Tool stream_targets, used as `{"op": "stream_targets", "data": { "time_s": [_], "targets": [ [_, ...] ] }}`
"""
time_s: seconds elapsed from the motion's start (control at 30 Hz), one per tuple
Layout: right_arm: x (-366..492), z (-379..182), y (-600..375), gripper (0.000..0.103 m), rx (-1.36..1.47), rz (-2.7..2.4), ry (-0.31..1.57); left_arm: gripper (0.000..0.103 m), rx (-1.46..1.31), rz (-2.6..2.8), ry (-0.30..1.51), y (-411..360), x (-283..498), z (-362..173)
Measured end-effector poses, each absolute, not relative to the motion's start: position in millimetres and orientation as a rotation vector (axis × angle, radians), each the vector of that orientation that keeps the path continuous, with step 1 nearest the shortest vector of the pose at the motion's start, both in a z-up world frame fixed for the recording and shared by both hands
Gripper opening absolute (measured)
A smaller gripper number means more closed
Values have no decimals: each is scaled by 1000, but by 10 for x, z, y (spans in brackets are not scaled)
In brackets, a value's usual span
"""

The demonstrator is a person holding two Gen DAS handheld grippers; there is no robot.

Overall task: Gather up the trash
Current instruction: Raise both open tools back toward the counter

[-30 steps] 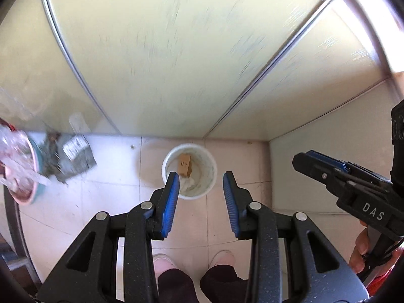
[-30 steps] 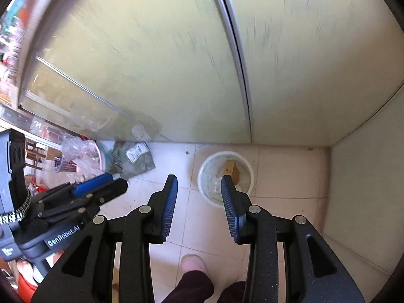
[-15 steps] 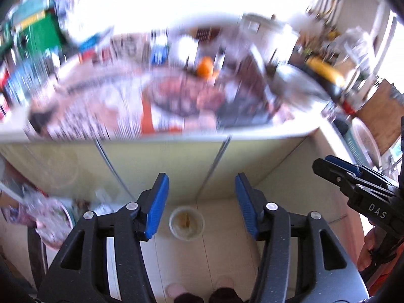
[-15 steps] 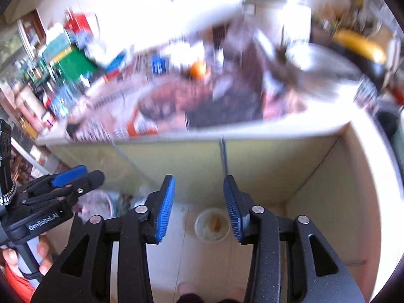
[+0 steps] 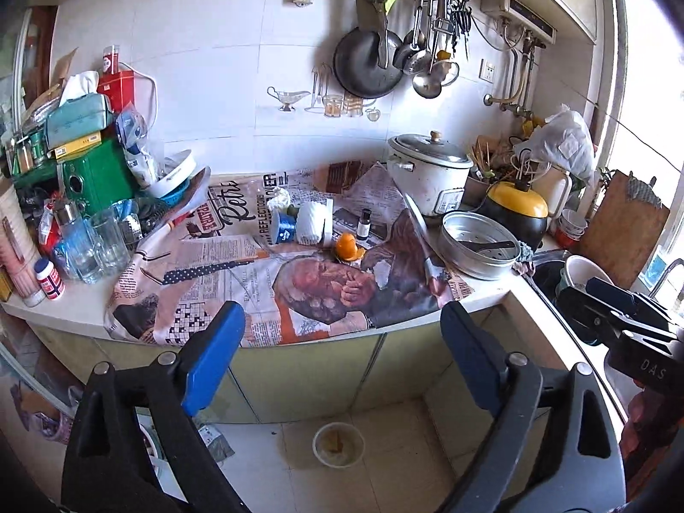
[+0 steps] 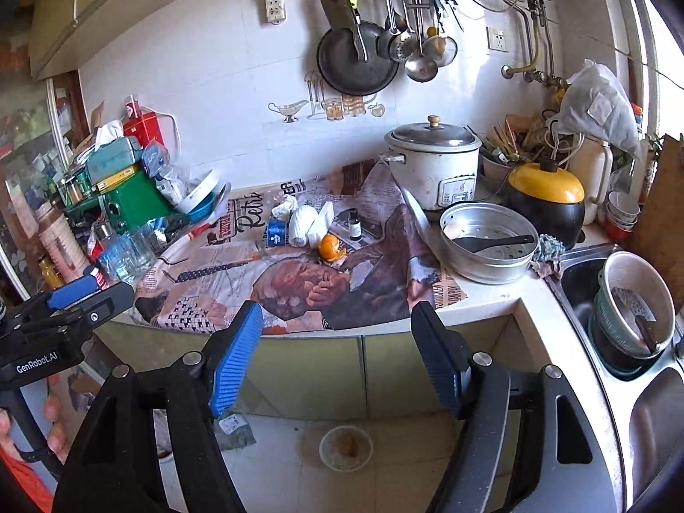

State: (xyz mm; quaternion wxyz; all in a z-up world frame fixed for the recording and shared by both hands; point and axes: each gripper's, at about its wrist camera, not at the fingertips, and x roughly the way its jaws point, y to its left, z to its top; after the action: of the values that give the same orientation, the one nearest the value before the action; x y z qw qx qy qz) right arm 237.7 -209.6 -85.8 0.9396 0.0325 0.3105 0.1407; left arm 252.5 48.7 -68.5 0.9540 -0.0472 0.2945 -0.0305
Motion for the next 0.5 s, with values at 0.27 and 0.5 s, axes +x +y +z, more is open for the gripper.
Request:
{"op": "stream_targets", "data": {
  "time_s": [0.27,0.5],
  "targets": [
    [2611,-793,-2115,75,75,284,610,102,-98,-29,593,532,2888,-661],
    [3299,-835,-2285,75,83,319,608,102,-133,10,639,491,3645,-705]
  ]
}}
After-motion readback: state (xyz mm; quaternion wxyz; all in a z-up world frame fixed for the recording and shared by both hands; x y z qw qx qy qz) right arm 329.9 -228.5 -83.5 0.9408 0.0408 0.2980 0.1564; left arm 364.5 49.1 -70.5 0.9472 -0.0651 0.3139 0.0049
